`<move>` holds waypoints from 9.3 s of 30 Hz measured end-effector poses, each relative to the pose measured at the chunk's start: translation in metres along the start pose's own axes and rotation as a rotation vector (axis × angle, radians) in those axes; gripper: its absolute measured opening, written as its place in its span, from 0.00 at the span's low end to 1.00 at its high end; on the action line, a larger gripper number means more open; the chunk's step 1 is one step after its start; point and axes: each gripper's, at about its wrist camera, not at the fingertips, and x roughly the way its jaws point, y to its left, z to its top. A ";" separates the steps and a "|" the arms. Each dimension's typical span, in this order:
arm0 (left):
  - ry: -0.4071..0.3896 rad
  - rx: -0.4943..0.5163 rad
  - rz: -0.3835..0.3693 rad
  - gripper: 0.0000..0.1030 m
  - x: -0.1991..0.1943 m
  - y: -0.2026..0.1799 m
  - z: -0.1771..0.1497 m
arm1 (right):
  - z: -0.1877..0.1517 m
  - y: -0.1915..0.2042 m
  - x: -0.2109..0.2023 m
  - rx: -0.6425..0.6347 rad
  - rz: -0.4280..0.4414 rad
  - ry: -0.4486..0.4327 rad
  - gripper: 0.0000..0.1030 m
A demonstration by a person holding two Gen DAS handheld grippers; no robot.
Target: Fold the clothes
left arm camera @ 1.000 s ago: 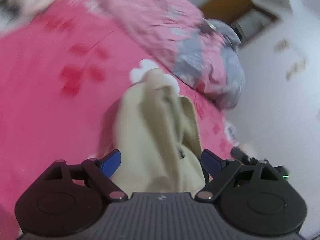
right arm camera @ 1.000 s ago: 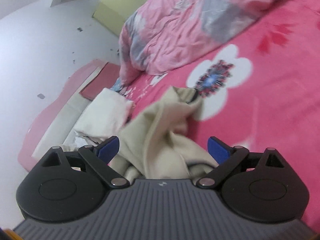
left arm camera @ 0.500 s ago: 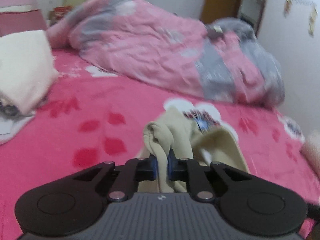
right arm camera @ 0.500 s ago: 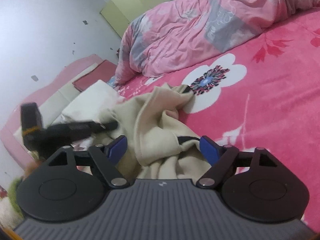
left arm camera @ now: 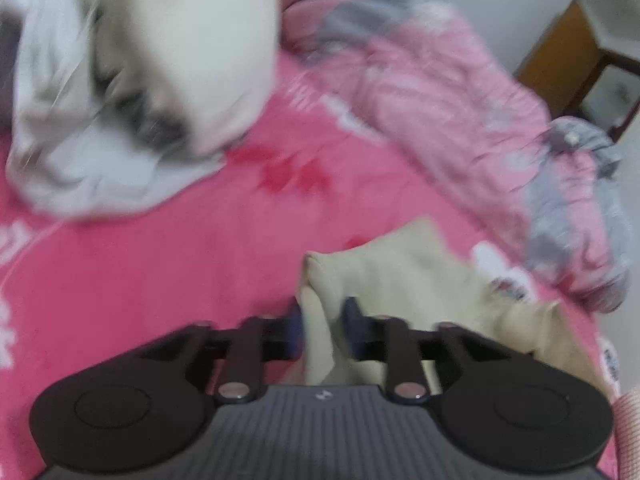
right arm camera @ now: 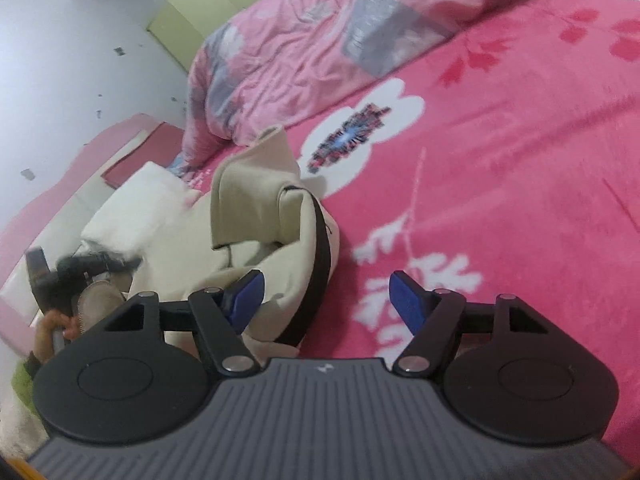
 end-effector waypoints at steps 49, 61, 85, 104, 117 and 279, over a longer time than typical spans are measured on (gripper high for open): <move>0.108 0.622 -0.428 0.44 -0.099 -0.175 -0.174 | -0.059 0.004 -0.055 0.188 0.221 -0.080 0.58; -0.075 0.460 -0.409 0.20 -0.117 -0.158 -0.122 | -0.060 0.003 -0.048 0.169 0.194 -0.064 0.58; -0.553 0.595 0.676 0.19 -0.006 -0.079 0.145 | -0.057 0.017 -0.032 0.071 0.089 -0.015 0.58; -0.099 0.433 0.323 0.85 -0.006 -0.057 0.005 | -0.037 0.036 -0.065 -0.003 0.044 -0.028 0.66; -0.093 0.207 0.141 0.89 -0.051 -0.040 -0.077 | 0.026 0.173 0.030 -0.312 0.137 0.087 0.74; 0.009 0.946 0.110 0.19 0.133 -0.181 -0.013 | 0.047 0.077 0.117 -0.276 -0.512 0.080 0.61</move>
